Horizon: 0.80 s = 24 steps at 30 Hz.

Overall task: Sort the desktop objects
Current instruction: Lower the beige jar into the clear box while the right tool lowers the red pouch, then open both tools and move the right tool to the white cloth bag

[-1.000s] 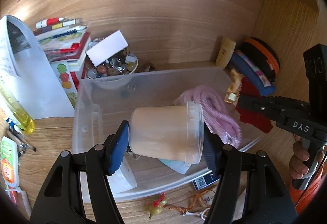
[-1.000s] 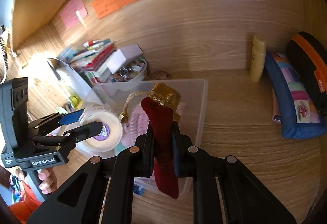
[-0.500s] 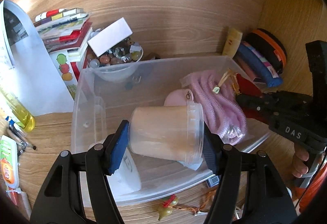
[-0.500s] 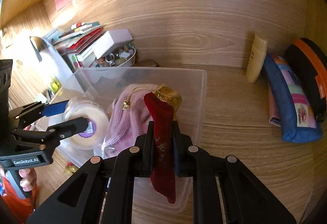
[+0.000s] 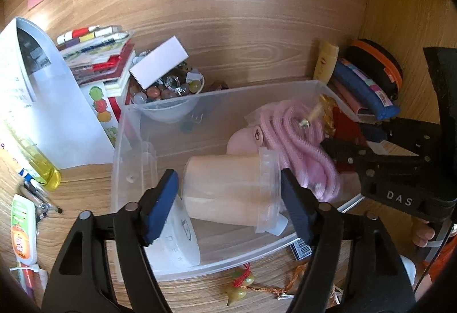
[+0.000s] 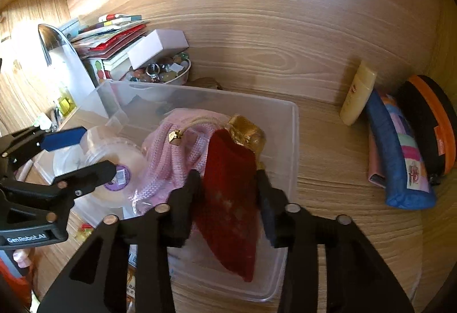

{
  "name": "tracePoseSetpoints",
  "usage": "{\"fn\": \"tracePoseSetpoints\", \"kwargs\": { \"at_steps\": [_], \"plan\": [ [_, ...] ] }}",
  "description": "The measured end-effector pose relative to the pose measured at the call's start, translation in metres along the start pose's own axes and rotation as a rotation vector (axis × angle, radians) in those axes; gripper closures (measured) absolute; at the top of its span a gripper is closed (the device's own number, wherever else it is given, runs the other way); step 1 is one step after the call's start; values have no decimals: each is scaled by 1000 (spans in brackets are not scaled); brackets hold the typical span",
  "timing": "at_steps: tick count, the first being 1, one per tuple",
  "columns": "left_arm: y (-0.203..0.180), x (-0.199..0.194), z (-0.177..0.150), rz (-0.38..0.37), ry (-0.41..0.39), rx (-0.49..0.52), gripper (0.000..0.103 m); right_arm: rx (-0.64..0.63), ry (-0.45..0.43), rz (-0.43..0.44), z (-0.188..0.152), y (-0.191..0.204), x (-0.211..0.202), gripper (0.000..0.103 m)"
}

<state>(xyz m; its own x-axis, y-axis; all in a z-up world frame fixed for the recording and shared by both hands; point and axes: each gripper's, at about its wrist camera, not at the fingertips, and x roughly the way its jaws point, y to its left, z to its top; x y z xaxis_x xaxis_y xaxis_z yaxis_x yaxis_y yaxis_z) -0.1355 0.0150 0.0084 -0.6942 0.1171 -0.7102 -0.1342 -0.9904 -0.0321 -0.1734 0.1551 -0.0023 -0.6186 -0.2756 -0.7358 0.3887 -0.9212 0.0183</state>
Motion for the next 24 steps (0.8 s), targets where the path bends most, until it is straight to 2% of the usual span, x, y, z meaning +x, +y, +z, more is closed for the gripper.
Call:
{"fn": "tracePoseSetpoints", "kwargs": {
  "at_steps": [4,6,10,12,14,15,16,24],
  "plan": [
    [1,-8,1,-7,-7,-9,29,7,2,17,0,1,-7,52],
    [1,-13,1,-9,-13,-10,28,6,-9,12,-1,2,-12,34],
    [0,-29,0,-12,-40,-10,20,3,-51,7,-1,4,-29,30],
    [-1,-39,-1,-8,-56,-8,20,0,-62,2,-2,6,-37,22],
    [-2,-48,-1,3,-69,-5,17,4,-78,-2,-3,7,-45,22],
    [-2,-53,-2,11,-75,-5,9,3,-81,-2,-4,7,-49,22],
    [-1,-57,-3,15,-86,-7,7,3,-85,-2,-4,8,-53,21],
    [1,-81,-18,39,-94,-9,6,8,-73,16,-22,16,-75,20]
  ]
}}
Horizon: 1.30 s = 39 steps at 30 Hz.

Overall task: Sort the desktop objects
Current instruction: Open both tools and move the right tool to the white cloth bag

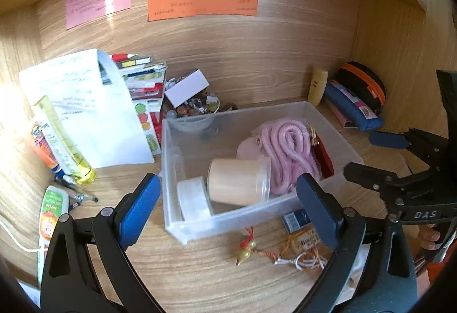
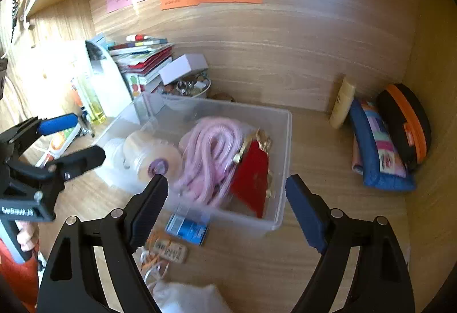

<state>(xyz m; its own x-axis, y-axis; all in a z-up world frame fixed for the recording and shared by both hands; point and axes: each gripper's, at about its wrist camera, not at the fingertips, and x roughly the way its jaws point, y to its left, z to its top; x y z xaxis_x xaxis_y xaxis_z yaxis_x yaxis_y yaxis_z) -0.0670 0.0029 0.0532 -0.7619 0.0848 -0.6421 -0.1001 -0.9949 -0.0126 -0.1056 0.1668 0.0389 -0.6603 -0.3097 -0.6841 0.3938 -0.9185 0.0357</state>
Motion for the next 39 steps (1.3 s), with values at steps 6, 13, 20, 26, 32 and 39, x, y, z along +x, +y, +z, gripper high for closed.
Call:
{"fn": "tracePoseSetpoints", "kwargs": {
  "at_steps": [6,13,20,26,32,39],
  "plan": [
    [4,-4,-20,30,35,23,6,-4,5,22,-26,9,-18,19],
    [7,9,-51,37,128,38,6,-25,71,-11,-52,18,-8,19],
    [5,33,-74,19,217,36,6,56,136,45,-87,13,-10,19],
    [5,47,-79,-2,257,18,6,98,184,105,-115,21,-10,19],
    [3,60,-77,-15,279,16,6,100,167,78,-125,25,-9,7],
    [-4,65,-75,-7,252,26,12,11,180,21,-137,37,-2,5]
  ]
}}
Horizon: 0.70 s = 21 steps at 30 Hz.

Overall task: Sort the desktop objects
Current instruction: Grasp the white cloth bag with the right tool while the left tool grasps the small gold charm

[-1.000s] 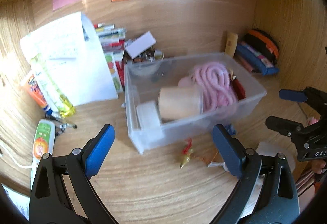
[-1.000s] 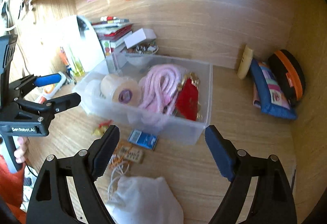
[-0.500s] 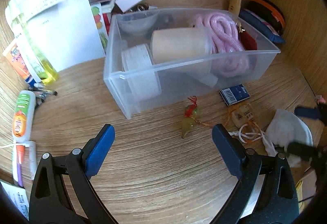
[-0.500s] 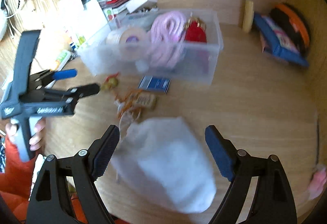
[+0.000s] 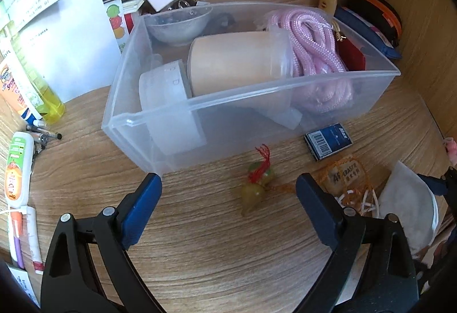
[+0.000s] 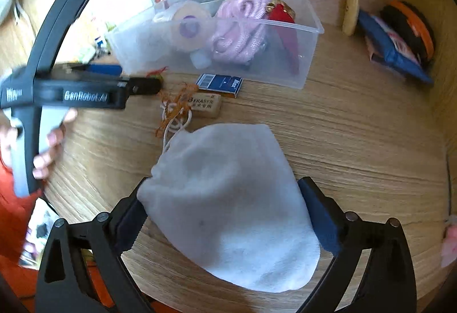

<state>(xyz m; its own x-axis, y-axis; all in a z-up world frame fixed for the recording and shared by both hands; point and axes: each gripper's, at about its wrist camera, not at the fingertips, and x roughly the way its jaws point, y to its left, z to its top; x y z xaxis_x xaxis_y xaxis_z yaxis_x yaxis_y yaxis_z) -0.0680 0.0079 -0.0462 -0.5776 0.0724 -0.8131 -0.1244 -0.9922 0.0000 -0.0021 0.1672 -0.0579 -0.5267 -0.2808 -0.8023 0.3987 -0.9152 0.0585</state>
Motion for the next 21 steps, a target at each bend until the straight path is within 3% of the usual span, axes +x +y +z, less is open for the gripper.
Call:
{"fn": "tracePoseSetpoints", "kwargs": {
  "at_steps": [2,5,10,12,14,21],
  "plan": [
    [-3,3,0,-12,10,14,24,-33,-8,-28,-2,4,1,7],
    [-6,9,0,-26,31,25,36,-48,-38,-69,-5,5,0,23],
    [-7,8,0,-45,19,31,59,5,-58,-37,-3,-10,-9,54],
    [-8,7,-1,-50,16,34,76,43,-58,1,0,-19,-12,64],
    [-7,5,-1,-56,14,32,85,80,-60,34,5,-25,-12,65],
    [-5,-13,-2,-56,-40,21,87,129,-115,58,18,-34,-26,66]
  ]
}}
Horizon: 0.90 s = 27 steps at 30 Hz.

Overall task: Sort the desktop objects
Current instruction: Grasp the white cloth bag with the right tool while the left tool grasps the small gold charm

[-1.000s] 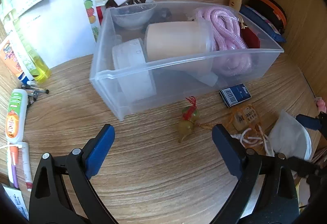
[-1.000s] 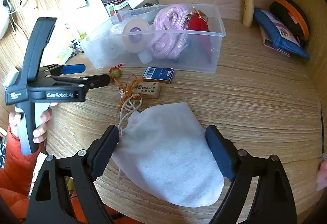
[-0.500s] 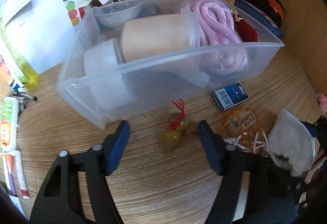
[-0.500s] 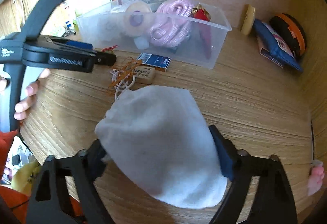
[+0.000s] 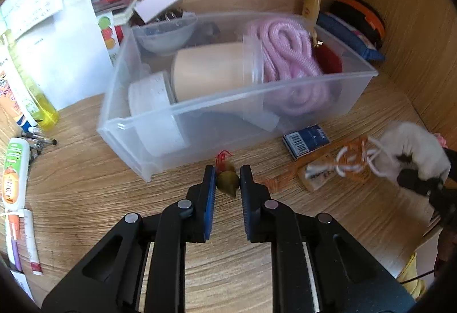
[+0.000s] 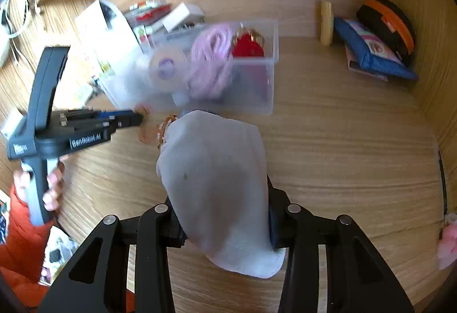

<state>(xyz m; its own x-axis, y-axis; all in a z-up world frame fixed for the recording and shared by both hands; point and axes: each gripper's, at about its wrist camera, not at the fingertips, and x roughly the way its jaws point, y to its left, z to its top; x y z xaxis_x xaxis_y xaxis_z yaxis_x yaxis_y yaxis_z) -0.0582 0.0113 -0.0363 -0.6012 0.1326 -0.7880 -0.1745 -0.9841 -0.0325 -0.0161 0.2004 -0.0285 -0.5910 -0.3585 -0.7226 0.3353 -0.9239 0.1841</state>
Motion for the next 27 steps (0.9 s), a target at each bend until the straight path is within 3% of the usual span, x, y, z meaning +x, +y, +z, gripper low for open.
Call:
{"fn": "tracePoseSetpoints", "kwargs": {
  "at_steps": [17,27],
  "plan": [
    [16,-62,9,-3,-157,-46,87,-20,-180,86,54,19,-41,66],
    [21,-105,34,1,-290,-50,87,4,-211,125,89,23,-30,66]
  ]
}}
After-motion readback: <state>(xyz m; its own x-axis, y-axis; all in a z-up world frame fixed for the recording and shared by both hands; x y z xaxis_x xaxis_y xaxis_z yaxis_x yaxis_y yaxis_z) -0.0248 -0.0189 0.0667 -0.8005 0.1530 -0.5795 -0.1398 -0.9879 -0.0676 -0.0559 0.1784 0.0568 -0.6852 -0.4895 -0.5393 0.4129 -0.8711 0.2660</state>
